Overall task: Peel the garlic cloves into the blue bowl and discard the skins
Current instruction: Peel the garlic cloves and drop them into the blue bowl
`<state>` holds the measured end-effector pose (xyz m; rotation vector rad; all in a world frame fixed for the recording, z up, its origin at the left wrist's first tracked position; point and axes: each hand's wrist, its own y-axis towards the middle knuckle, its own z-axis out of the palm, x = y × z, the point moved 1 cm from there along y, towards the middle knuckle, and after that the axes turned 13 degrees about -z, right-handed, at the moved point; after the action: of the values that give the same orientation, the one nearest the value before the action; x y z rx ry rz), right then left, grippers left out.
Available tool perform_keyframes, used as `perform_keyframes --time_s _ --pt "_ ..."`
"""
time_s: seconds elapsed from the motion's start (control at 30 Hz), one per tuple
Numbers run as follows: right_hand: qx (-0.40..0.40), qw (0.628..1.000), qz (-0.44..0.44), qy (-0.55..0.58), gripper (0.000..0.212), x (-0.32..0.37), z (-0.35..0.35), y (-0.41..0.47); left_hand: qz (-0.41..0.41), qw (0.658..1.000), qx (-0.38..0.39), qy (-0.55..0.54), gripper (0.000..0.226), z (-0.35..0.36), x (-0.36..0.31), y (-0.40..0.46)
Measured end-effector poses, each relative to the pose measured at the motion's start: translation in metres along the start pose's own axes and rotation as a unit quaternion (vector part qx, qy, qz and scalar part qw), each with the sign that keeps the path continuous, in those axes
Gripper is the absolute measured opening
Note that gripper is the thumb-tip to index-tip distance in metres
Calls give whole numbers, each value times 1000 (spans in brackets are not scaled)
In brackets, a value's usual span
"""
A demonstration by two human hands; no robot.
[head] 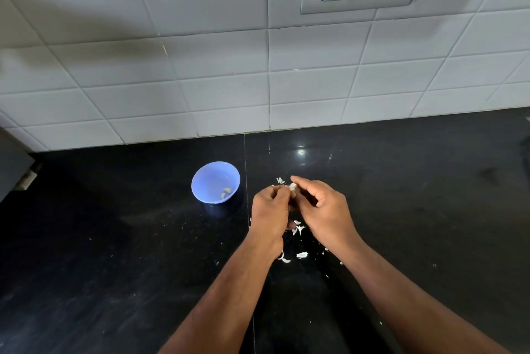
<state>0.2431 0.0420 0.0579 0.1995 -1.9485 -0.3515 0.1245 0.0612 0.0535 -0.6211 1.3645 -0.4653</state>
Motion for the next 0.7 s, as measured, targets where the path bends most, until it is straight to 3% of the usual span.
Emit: perform_keyframes --time_s 0.17,0.33,0.5,0.7 --pt "-43 987 103 119 19 0 2 1 12 1000 -6 2 19 2 1 -3" --pt "-152 936 181 259 14 -1 3 3 -2 999 -25 26 17 -6 5 -5" --pt "-97 958 158 220 18 -2 -3 -1 -33 996 4 80 20 -13 6 -10" --pt "-74 957 163 228 19 2 0 -7 32 992 27 117 19 -9 3 -20"
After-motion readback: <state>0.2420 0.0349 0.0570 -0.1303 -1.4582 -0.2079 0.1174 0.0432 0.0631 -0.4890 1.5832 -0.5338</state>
